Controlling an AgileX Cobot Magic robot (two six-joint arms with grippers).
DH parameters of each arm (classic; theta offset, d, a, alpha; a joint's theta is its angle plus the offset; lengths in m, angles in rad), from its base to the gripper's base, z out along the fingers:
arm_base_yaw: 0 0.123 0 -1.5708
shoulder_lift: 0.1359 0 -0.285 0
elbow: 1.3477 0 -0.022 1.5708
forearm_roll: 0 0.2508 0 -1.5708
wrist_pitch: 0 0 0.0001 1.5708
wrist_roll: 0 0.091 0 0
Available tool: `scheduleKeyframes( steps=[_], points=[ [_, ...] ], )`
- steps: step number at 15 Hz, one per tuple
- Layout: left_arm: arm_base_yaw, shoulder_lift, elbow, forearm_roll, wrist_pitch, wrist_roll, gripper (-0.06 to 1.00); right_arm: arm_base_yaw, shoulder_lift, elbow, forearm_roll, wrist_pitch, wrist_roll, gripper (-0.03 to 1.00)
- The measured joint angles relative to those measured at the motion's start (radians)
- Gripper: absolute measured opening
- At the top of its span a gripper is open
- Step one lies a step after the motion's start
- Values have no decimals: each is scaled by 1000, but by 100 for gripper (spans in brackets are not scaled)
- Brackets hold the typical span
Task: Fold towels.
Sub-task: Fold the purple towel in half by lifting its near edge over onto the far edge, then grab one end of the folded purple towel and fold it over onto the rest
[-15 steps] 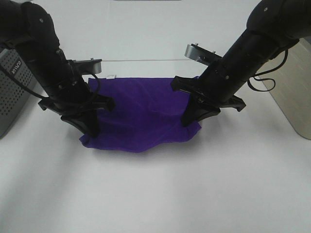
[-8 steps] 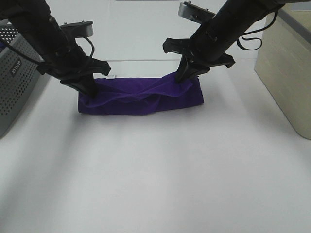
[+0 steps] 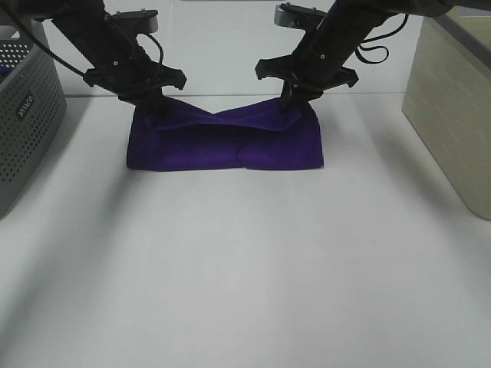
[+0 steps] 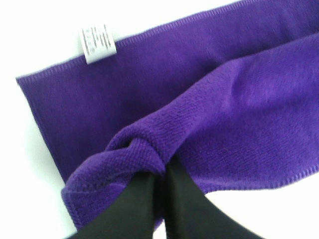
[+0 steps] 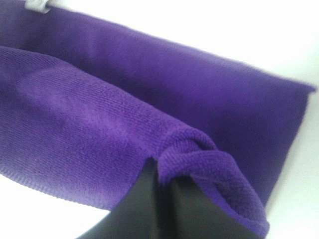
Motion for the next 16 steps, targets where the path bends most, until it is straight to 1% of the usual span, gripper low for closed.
scheduleKeyframes(
  steps=[3,5,9,11,12,13,14,16],
  points=[
    [2,85,-113,10,11,1,1,-27,83,-101,-7,16,0,3],
    [2,116,-153,23,27,1,1,-26,109,-113,-7,19,0,3],
    [2,153,-157,26,24,1,1,-26,118,-113,-25,14,0,3],
    [2,156,-157,28,10,1,3,-26,118,-113,-30,4,0,6],
    [2,156,-157,29,2,1,8,-26,118,-113,-32,-4,0,8],
    [2,156,-160,48,-23,0,25,-26,118,-113,-33,-11,0,20],
    [2,156,-160,69,-31,-13,35,-26,118,-113,-34,-14,0,32],
    [2,156,-162,154,-41,-88,57,-26,118,-113,-45,-21,0,60]
  ],
)
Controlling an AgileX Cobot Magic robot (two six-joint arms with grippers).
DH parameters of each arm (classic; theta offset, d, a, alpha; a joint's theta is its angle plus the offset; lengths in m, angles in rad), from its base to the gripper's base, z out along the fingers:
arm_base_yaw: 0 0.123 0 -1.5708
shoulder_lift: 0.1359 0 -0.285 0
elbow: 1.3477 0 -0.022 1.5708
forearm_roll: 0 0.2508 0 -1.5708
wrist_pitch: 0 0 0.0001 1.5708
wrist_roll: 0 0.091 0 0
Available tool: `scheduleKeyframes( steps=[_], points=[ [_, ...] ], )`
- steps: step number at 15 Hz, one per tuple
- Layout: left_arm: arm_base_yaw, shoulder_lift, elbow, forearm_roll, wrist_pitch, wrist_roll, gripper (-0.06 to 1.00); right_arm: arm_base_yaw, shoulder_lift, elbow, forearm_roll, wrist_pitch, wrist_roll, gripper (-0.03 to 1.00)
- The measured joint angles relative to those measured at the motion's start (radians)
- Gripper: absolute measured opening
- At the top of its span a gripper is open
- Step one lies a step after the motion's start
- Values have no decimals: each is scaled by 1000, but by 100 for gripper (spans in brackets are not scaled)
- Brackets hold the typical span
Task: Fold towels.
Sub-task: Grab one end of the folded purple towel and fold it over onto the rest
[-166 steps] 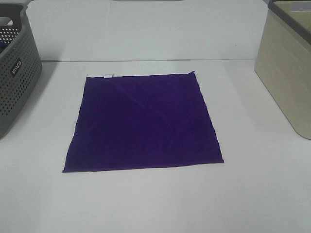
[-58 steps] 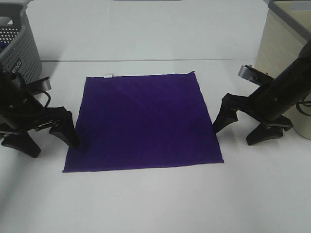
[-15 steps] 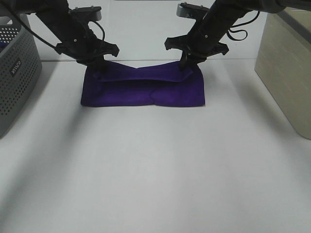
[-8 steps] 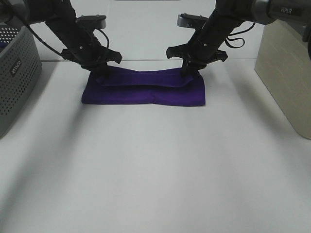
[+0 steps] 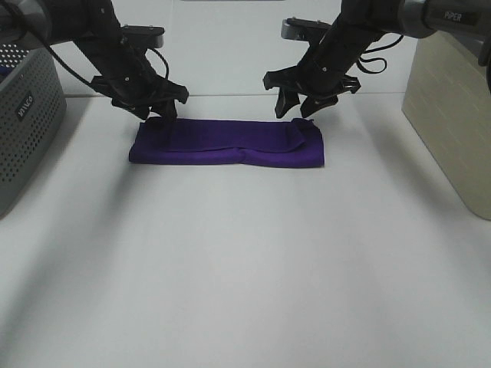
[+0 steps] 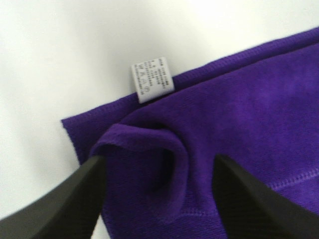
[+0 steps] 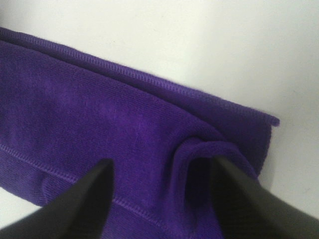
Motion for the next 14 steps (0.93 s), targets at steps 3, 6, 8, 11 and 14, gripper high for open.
scheduleKeyframes(
  steps=[3,6,8,11,14],
  points=[
    [1,0,-18,104,58,-104,70,0,0,-4,-40,39,0,75],
    [36,-1,-94,5,211,-99,71,0,-1,-64,-27,187,0,76],
    [109,0,-100,-143,270,-45,71,0,-3,-129,-18,320,0,76],
    [203,24,-100,-267,311,6,71,0,-15,-211,-17,358,12,76],
    [229,64,-100,-338,317,40,71,0,-34,-213,-17,363,26,76]
  ],
)
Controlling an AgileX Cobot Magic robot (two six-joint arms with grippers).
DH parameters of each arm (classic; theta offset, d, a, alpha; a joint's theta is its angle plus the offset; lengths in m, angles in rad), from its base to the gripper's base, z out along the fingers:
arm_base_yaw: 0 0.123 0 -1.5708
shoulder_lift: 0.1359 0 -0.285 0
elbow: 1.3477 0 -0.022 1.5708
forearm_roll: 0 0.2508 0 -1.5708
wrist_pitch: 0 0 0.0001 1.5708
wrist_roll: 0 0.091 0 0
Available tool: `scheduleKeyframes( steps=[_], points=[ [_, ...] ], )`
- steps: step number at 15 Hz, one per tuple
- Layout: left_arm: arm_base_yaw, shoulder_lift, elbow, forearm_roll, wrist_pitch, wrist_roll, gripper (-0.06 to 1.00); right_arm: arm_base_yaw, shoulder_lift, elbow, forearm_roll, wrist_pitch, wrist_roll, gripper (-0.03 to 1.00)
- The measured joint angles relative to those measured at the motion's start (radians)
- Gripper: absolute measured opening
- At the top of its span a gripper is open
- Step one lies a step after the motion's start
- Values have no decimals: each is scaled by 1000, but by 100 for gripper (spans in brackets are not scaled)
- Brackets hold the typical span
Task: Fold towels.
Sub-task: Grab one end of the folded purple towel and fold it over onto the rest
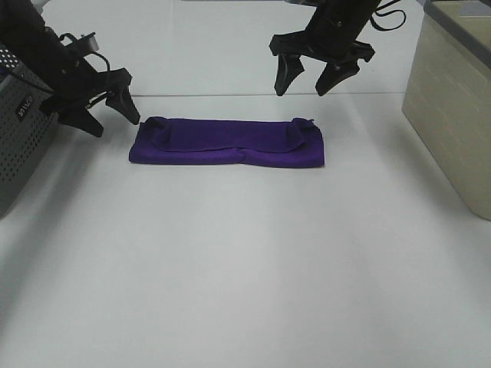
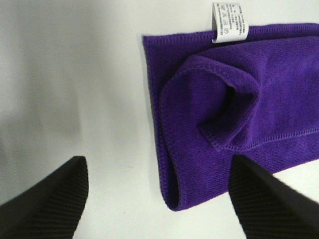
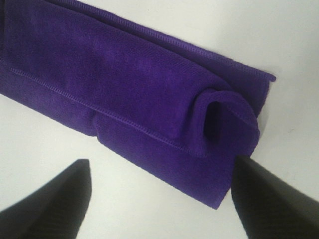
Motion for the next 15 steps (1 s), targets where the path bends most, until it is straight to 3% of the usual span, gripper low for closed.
scheduleKeyframes(
  steps=[8,12,15],
  points=[
    [-7,94,-18,-161,3,61,71,0,-2,0,0,6,1,76],
    [-99,97,-20,-171,-42,67,71,0,-2,0,0,6,1,76],
    [-144,110,-22,-180,-72,47,61,0,-2,0,1,6,1,76]
  ],
)
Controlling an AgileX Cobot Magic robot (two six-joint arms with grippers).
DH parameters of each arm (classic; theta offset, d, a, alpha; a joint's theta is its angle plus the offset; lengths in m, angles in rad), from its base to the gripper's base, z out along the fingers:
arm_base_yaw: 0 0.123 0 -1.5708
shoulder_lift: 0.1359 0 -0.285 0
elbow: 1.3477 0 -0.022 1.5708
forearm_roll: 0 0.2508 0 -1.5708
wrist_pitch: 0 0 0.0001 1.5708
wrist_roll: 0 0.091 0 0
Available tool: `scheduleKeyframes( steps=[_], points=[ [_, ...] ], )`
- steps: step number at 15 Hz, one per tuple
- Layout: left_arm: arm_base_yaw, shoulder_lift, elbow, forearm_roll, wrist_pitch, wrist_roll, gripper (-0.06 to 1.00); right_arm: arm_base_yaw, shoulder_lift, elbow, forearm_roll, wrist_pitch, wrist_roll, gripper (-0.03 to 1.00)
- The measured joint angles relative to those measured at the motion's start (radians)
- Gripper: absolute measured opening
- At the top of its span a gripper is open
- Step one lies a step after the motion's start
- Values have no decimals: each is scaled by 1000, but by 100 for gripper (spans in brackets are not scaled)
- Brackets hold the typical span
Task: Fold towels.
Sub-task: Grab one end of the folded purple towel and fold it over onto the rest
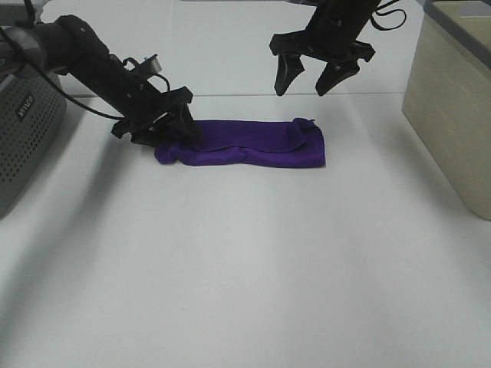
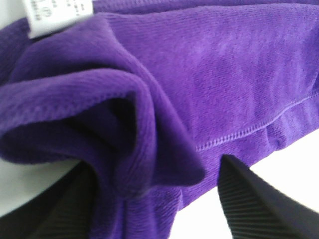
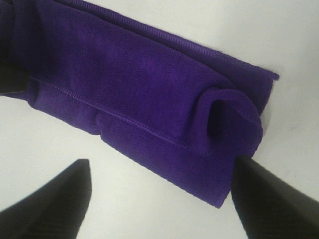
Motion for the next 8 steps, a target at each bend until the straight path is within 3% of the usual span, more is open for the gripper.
scheduleKeyframes(
  steps=[1,2,4,7,8],
  points=[
    [-2,3,0,0,-3,-4,51,0,0,0,1,0,0,76],
    [-3,10,0,12,-7,-4,27,0,0,0,1,0,0,76],
    [-2,14,0,30,-10,16,6,0,0,0,1,0,0,76],
    [-3,7,0,59,2,48,4,0,-2,0,1,0,13,76],
    [-5,-11,0,123,33,51,4,0,-9,0,1,0,30,76]
  ],
)
